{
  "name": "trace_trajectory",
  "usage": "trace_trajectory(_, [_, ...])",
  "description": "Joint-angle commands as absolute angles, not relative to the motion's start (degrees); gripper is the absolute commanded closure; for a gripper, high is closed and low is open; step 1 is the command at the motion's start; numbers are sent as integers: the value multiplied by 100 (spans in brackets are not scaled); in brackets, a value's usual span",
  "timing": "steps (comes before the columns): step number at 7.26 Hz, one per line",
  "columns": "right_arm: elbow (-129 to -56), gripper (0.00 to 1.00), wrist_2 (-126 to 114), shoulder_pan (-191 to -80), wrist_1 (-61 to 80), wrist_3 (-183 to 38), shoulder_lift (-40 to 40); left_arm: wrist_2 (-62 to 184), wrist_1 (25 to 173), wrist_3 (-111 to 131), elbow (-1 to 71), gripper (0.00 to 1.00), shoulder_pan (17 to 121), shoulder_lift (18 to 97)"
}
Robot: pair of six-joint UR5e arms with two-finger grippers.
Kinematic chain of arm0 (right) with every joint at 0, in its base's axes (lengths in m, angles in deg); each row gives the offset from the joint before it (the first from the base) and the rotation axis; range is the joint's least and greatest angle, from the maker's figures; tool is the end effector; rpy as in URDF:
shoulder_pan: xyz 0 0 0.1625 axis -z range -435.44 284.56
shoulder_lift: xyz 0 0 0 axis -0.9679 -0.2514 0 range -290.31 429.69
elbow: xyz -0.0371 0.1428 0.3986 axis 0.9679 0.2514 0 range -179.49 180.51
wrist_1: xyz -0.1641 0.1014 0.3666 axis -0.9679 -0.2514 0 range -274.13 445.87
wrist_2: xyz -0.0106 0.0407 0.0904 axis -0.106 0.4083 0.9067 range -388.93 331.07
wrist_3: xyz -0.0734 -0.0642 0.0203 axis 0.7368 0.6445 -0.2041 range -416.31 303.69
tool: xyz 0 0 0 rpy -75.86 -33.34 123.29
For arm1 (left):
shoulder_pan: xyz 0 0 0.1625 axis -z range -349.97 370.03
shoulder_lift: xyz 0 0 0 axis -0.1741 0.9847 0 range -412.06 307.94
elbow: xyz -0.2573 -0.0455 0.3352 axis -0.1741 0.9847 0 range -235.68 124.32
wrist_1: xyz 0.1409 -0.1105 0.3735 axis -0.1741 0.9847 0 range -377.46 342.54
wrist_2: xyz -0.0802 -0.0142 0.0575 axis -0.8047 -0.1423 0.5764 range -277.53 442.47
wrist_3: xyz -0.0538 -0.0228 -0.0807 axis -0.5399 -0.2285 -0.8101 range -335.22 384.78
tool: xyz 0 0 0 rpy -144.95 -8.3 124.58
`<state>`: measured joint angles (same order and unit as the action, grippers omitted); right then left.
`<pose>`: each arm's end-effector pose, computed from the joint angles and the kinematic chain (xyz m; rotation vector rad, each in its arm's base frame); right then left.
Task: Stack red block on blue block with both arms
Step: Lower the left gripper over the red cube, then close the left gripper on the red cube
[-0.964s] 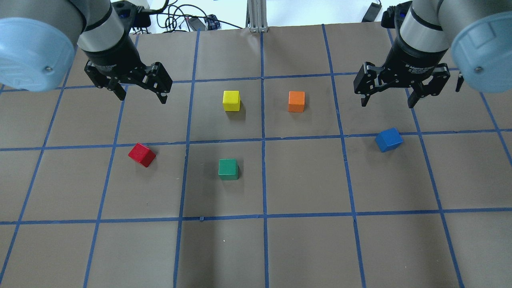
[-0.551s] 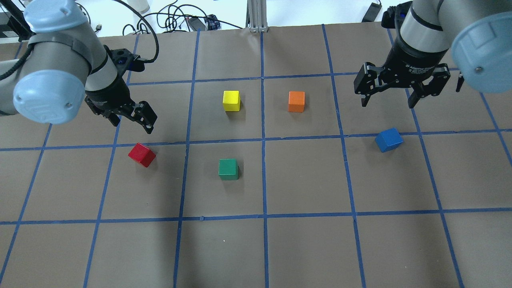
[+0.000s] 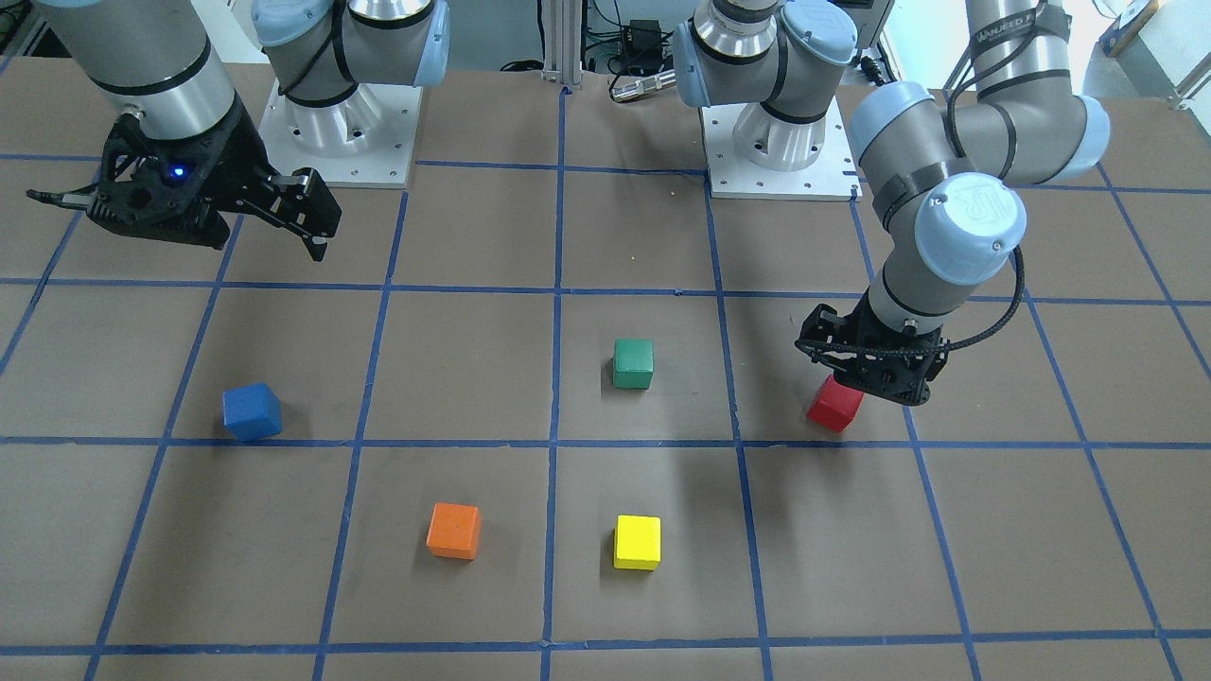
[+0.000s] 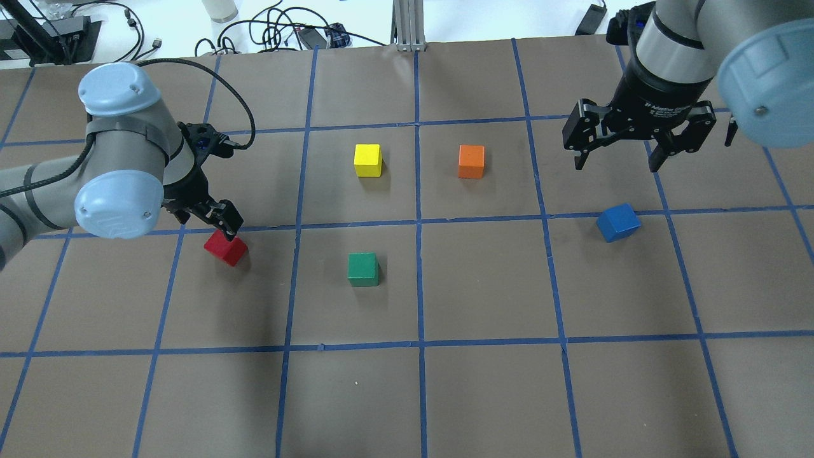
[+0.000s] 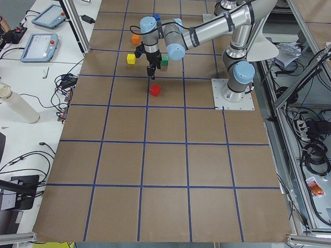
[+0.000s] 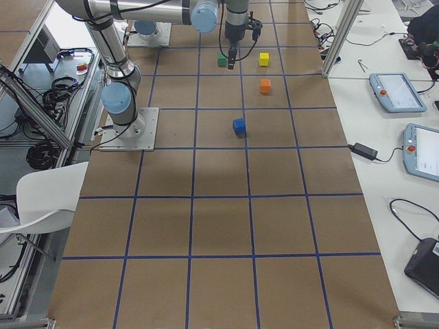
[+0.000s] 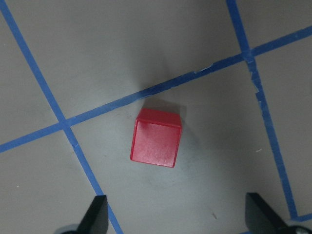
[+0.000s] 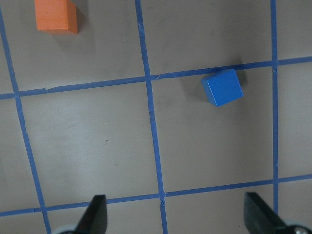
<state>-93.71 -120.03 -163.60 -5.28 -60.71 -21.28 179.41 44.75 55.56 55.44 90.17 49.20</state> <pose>0.1160 -0.4843 0.4621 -0.1694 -3.1164 -0.0566 -0.0330 -0.5190 0.2627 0.5612 2.9985 0.1786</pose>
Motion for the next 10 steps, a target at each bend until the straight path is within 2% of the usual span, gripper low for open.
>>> trace_trajectory(1, [-9371,0,-12007,-16351,-519,-6062,-2128,17950,4092,5642,5603,0,9009,5295])
trace_trajectory(4, [-9371,0,-12007,-16351,-528,-6062,-2128,17968,4020,5634,5813,0,9009,5446])
trace_trajectory(5, [-9371,0,-11999,-16360,-528,-6071,-2128,17968,4003,5616,5857,6,9009,5533])
trace_trajectory(6, [-9371,0,-12007,-16351,-528,-6062,-2128,18046,3968,5590,5770,91,9009,5595])
trace_trajectory(9, [-9380,0,-12007,-16351,-519,-6062,-2128,18170,3914,5555,5560,100,9088,5500])
trace_trajectory(10, [-9371,0,-12007,-16351,-519,-6062,-2128,18005,4080,5250,5463,99,9167,5395])
